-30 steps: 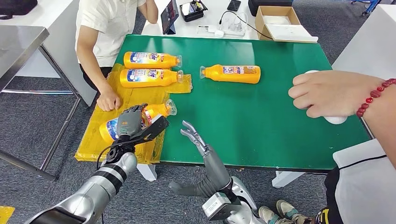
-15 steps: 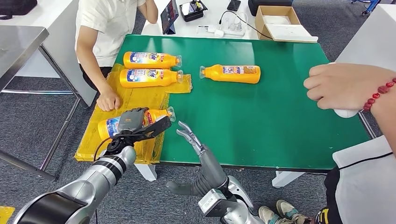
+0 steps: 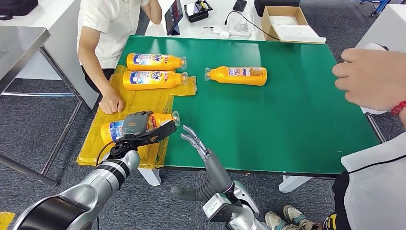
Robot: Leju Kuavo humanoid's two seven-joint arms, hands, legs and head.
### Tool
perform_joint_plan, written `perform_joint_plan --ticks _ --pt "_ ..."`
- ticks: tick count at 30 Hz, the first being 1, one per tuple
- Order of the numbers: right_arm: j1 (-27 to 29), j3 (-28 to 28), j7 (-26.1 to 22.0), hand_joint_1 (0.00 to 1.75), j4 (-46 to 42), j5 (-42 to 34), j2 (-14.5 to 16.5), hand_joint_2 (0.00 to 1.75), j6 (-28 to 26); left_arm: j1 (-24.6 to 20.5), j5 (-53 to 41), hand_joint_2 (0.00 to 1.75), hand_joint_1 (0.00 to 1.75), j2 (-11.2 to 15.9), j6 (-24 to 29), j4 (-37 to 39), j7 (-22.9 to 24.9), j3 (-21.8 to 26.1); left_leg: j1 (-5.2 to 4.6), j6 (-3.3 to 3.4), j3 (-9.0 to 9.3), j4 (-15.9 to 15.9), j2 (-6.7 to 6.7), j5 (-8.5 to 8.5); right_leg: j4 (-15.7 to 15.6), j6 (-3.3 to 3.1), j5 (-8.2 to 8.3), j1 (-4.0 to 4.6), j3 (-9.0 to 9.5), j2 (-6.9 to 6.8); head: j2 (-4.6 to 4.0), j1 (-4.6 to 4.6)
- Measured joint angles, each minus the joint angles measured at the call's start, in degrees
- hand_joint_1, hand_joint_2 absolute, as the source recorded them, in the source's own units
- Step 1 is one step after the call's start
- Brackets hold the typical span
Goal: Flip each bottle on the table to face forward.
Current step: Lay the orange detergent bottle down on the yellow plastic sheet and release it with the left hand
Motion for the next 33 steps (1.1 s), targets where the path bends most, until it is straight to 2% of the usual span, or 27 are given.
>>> perform_joint_plan --ticks 26,28,30,31,33 --pt "-0.01 0.0 -0.02 0.0 0.1 -0.01 0.0 1.75 0.0 -0.04 0.0 1.75 1.75 -0.01 0.0 0.06 0.0 -0.05 0.0 0.0 0.0 0.0 0.0 0.0 0.01 0.0 0.0 0.0 0.0 0.0 0.0 0.0" --pt "0.0 0.0 -0.02 0.0 0.1 -0.01 0.0 1.75 0.01 -0.04 0.06 1.75 0.87 -0.01 -0.08 0.07 -0.07 -0.06 0.0 0.0 0.0 0.0 0.0 0.0 0.01 0.0 0.0 0.0 0.0 0.0 0.0 0.0" --pt "-0.02 0.11 -0.02 0.0 0.1 -0.15 -0.01 1.75 0.07 0.14 2.65 1.75 0.0 -0.15 -2.84 -0.19 -2.71 0.25 -0.01 0.0 0.0 0.0 -0.01 0.0 0.0 0.0 0.0 -0.01 0.01 0.0 0.0 -0.01" --pt "-0.06 0.41 -0.02 0.0 0.14 -0.49 -0.06 1.75 -0.2 0.73 6.49 1.75 0.0 -0.37 -5.95 -1.2 -6.63 1.18 -0.01 0.0 0.01 0.0 -0.03 0.0 0.01 0.0 -0.01 -0.02 0.03 -0.01 0.0 -0.02" --pt "-0.29 1.58 -0.02 0.0 0.32 -1.59 -0.27 1.75 -1.53 3.26 20.37 1.75 0.0 -0.87 -12.65 -5.26 -19.07 5.0 -0.02 0.0 0.02 0.0 -0.01 -0.01 0.01 0.0 -0.01 -0.04 0.05 0.0 0.0 0.0"
